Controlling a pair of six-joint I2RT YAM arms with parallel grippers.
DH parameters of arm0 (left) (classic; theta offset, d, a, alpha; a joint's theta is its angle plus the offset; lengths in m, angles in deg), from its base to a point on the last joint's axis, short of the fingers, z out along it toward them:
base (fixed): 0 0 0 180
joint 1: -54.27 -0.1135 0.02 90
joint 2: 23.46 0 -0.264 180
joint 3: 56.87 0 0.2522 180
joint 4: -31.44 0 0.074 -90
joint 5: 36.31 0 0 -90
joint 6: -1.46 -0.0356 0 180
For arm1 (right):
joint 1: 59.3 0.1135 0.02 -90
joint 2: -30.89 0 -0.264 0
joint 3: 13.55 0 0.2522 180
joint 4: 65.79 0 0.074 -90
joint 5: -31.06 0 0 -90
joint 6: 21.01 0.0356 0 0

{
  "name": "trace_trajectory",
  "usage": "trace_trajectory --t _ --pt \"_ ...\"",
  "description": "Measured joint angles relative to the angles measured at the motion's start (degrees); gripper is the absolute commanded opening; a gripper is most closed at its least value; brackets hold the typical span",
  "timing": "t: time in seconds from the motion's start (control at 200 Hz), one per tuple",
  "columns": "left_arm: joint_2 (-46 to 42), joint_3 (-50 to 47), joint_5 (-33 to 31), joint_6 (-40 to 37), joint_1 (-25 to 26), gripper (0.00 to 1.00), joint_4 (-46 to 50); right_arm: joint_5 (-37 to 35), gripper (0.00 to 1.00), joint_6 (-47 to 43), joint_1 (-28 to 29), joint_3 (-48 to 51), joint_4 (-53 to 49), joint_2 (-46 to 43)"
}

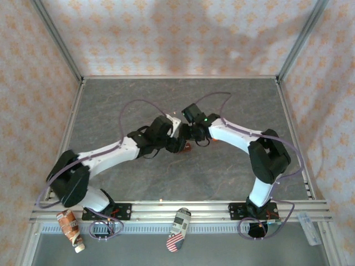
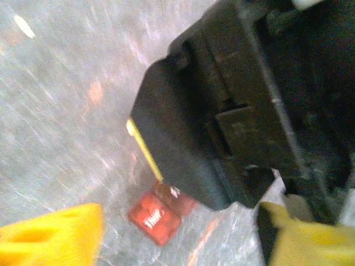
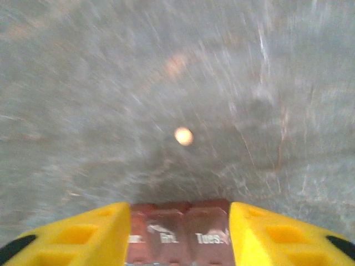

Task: Sort the pills into containers

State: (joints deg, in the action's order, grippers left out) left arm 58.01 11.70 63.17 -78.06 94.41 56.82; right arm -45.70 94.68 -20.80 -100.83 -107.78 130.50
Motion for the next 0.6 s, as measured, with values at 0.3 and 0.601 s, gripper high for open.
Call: trace_trajectory --t 0.3,0.601 --pt "-17.9 -1.9 -18.0 -6.0 -5.7 1.00 -7.5 -5.2 1.00 -3.4 -9.2 -9.9 -5.8 -14.8" --pt "-31.4 -19.0 -22.4 -10.6 -28.3 1.00 -22.0 -24.2 1.00 -7.9 -27.0 7.6 0.2 -31.5"
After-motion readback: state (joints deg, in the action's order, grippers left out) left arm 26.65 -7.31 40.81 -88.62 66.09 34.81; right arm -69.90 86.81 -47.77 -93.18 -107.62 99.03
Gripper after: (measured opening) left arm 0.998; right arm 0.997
